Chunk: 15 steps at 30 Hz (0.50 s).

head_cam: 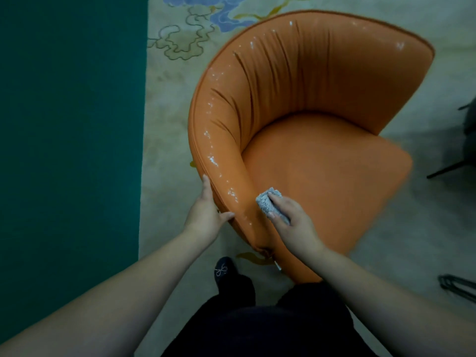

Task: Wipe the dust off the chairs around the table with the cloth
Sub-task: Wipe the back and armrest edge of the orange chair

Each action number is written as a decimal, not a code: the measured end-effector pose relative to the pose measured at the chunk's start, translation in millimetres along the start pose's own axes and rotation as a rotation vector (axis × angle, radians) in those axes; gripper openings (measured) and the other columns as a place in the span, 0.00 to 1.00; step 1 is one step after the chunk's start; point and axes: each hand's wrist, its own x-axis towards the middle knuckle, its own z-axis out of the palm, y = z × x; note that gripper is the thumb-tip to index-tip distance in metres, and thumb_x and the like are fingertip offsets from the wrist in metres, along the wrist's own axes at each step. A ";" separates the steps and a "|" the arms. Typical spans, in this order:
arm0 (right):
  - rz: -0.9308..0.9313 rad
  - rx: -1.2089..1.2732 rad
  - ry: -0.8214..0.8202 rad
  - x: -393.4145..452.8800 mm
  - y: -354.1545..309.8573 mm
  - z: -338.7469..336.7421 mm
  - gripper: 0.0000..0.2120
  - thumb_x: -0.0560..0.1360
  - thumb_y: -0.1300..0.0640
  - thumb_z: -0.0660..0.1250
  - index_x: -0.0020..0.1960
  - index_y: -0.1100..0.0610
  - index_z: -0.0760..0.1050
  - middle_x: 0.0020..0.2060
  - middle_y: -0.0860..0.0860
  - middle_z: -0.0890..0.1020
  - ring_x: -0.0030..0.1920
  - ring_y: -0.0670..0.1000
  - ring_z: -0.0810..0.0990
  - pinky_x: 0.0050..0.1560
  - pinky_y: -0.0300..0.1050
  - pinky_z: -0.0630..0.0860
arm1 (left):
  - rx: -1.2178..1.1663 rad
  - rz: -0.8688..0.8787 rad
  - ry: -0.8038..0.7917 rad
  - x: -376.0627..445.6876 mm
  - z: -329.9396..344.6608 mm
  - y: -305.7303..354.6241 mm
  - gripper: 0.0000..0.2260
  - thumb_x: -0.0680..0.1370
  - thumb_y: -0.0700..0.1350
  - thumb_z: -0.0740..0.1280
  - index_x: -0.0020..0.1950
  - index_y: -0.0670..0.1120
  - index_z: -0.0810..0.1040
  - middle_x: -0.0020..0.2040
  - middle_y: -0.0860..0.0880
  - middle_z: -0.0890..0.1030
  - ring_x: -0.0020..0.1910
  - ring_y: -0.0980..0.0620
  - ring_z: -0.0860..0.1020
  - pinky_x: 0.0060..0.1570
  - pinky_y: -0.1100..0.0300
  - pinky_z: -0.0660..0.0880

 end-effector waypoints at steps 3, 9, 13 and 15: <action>0.064 0.015 0.095 -5.7 0.8 16.2 0.21 0.78 0.58 0.66 0.70 0.50 0.71 0.68 0.51 0.71 0.68 0.47 0.68 0.67 0.31 0.59 | 0.099 0.041 -0.028 9.6 0.1 -5.0 0.51 0.72 0.50 0.74 0.78 0.48 0.36 0.70 0.42 0.72 0.66 0.43 0.73 0.64 0.50 0.70; 0.105 0.034 0.113 -14.3 -3.4 34.9 0.22 0.79 0.58 0.64 0.71 0.46 0.68 0.69 0.50 0.69 0.69 0.48 0.66 0.70 0.36 0.59 | 0.107 0.084 -0.028 18.1 1.6 -13.2 0.51 0.72 0.50 0.75 0.79 0.48 0.38 0.65 0.40 0.75 0.63 0.43 0.74 0.62 0.52 0.71; 0.020 -0.117 0.017 -24.3 -1.3 56.2 0.23 0.80 0.58 0.62 0.73 0.44 0.65 0.74 0.53 0.62 0.73 0.52 0.59 0.73 0.41 0.53 | 0.106 0.100 -0.023 21.9 4.7 -15.0 0.51 0.71 0.49 0.75 0.79 0.46 0.39 0.67 0.40 0.74 0.65 0.42 0.73 0.62 0.53 0.70; -0.012 -0.189 0.017 -26.4 -1.3 69.2 0.23 0.81 0.55 0.60 0.74 0.44 0.62 0.76 0.52 0.58 0.74 0.52 0.55 0.71 0.36 0.47 | 0.115 0.112 -0.006 23.3 6.6 -17.4 0.51 0.71 0.49 0.75 0.79 0.46 0.39 0.67 0.40 0.74 0.65 0.43 0.73 0.61 0.54 0.70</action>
